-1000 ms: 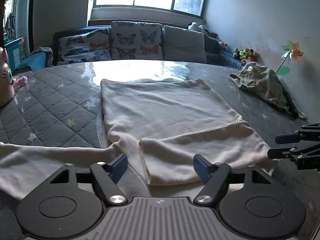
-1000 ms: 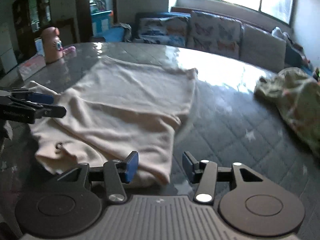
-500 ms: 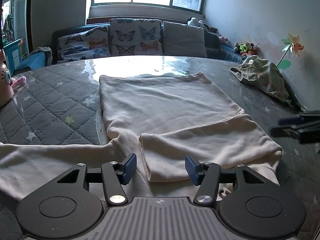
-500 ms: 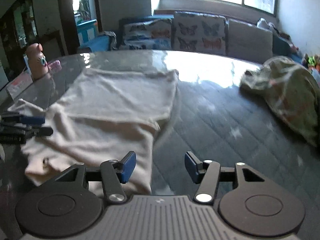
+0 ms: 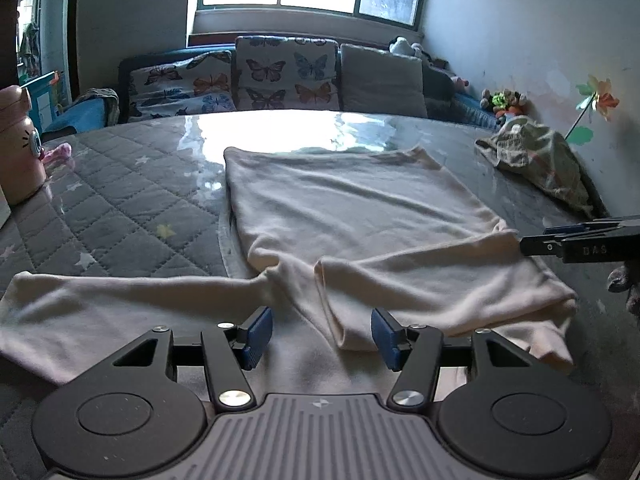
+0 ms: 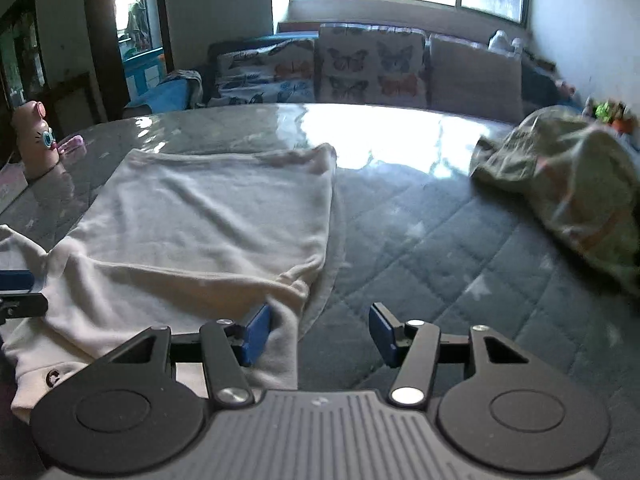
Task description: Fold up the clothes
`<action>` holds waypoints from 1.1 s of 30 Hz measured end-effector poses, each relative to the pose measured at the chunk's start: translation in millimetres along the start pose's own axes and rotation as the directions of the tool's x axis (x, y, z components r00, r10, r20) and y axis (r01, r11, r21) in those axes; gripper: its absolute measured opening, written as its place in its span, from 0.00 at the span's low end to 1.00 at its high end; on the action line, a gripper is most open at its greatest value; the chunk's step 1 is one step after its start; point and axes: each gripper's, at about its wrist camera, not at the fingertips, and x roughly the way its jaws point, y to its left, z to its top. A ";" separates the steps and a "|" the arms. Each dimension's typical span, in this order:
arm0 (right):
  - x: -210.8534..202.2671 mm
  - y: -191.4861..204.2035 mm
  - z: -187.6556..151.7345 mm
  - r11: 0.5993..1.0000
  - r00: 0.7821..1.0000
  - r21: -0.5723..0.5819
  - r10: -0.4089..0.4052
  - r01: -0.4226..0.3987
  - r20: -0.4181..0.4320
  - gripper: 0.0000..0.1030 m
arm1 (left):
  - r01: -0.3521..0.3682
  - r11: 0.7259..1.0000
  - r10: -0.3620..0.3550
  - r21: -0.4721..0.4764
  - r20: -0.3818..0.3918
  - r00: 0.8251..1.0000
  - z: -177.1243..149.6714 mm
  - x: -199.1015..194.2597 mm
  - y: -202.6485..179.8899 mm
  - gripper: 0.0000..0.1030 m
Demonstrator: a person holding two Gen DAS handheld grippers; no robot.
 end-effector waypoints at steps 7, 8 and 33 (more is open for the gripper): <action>19.5 11.5 10.9 1.000 1.000 -0.016 0.010 -0.010 0.001 0.53 | -0.060 0.998 0.061 0.021 -0.021 0.998 1.7 11.8 -1.2 0.57; 21.9 10.0 10.0 1.000 1.000 -0.013 0.001 -0.001 -0.008 0.54 | -0.070 0.997 0.070 0.032 -0.018 0.997 0.2 10.6 -1.2 0.58; 25.9 160.9 10.3 0.917 0.985 -0.367 0.171 -0.158 0.004 0.60 | -0.354 0.896 0.368 -0.269 0.005 0.930 -18.3 -64.7 122.1 0.72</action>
